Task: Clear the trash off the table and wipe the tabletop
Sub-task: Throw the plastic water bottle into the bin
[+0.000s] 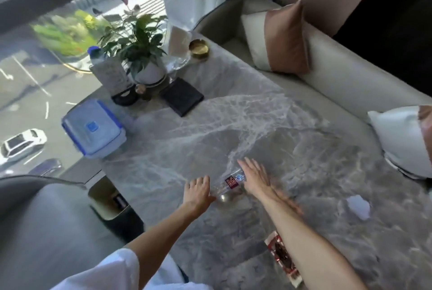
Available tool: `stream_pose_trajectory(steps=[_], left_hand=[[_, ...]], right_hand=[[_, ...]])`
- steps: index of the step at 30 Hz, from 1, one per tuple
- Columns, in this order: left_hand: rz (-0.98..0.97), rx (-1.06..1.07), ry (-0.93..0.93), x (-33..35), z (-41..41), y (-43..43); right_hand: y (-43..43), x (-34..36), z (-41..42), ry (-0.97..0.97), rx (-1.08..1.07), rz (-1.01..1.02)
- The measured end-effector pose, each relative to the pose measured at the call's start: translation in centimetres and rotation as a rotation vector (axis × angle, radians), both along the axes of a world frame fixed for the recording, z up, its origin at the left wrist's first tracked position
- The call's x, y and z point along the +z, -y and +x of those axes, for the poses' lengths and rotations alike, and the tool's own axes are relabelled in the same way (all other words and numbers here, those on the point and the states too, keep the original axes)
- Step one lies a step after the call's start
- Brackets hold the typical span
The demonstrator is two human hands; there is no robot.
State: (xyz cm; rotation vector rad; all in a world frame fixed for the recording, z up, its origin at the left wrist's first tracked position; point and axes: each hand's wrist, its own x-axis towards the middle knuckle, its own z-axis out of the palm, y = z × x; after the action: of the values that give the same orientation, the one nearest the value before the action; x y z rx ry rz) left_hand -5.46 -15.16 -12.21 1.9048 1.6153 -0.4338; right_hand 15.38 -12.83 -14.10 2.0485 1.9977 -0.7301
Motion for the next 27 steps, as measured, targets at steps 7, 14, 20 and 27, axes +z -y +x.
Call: stream_pose_trajectory(steps=[7, 14, 20, 27], left_hand=[[-0.037, -0.072, 0.142, -1.7, -0.5, -0.6], [-0.359, 0.457, 0.928, 1.3, -7.3, -0.5], [-0.132, 0.898, 1.135, 6.2, -16.7, 0.8], [0.08, 1.52, 1.206, 8.3, -32.5, 4.1]], right_hand=[[0.5, -0.5, 0.6, -0.083, 0.009, 0.039], [-2.1, 5.8, 0.4, -0.42, -0.072, -0.289], [-5.3, 10.1, -10.1, -0.73, -0.114, -0.417], [-4.0, 8.9, -30.9, -1.285, -0.623, -0.597]])
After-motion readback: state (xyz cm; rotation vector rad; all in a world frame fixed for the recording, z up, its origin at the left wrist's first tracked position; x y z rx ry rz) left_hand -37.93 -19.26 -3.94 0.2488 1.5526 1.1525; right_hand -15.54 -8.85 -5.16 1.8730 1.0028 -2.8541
